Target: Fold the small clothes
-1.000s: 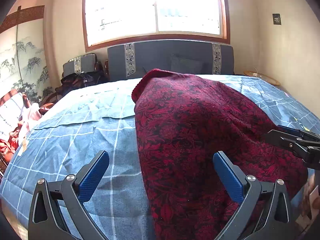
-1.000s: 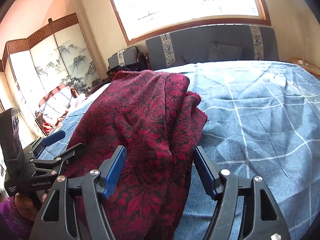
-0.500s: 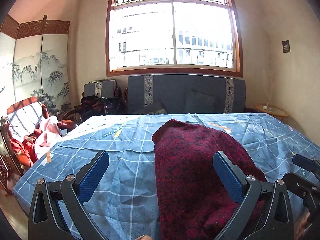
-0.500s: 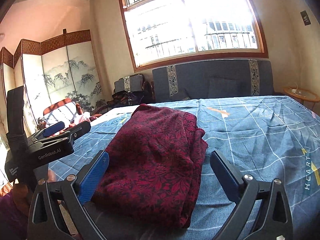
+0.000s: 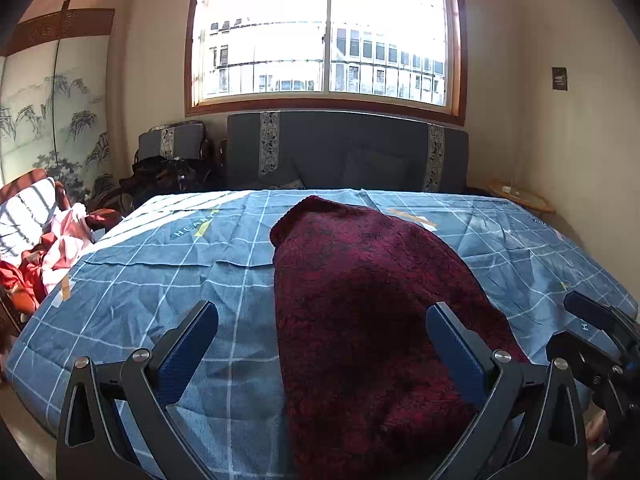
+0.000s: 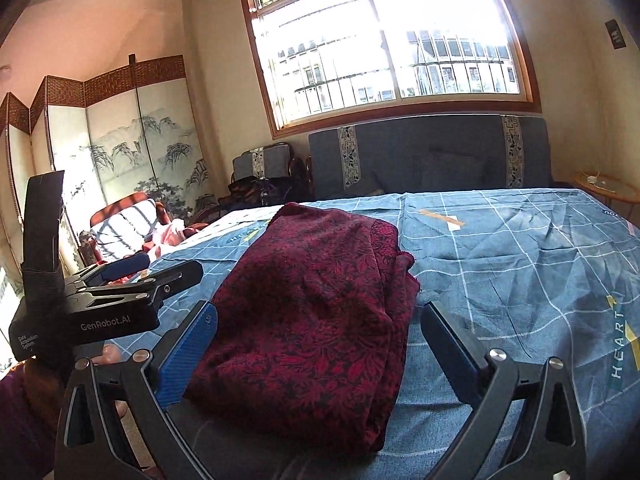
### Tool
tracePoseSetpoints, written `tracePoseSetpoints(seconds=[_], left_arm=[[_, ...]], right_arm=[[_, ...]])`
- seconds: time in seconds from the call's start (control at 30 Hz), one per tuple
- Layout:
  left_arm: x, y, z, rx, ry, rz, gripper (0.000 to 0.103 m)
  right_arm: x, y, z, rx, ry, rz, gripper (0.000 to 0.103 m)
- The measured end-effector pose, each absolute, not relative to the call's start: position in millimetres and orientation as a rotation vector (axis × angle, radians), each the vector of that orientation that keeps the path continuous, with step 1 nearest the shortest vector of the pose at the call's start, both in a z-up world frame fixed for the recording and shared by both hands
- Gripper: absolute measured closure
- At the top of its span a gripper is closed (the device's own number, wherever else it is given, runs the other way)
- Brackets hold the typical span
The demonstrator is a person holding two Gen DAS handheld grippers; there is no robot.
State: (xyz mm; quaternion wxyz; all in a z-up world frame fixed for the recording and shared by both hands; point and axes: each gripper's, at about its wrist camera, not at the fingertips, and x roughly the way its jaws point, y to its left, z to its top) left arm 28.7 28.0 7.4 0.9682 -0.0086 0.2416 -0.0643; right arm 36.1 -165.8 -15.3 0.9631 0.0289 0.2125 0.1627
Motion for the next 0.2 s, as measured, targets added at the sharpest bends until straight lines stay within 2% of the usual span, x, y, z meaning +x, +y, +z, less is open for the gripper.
tracePoseSetpoints(seconds=[0.2], left_arm=[[35.4,29.0,0.6,0.005,0.497,-0.073,0.0]], right_arm=[[44.3,-170.1,-17.3,0.068,0.45,0.319,0.001]])
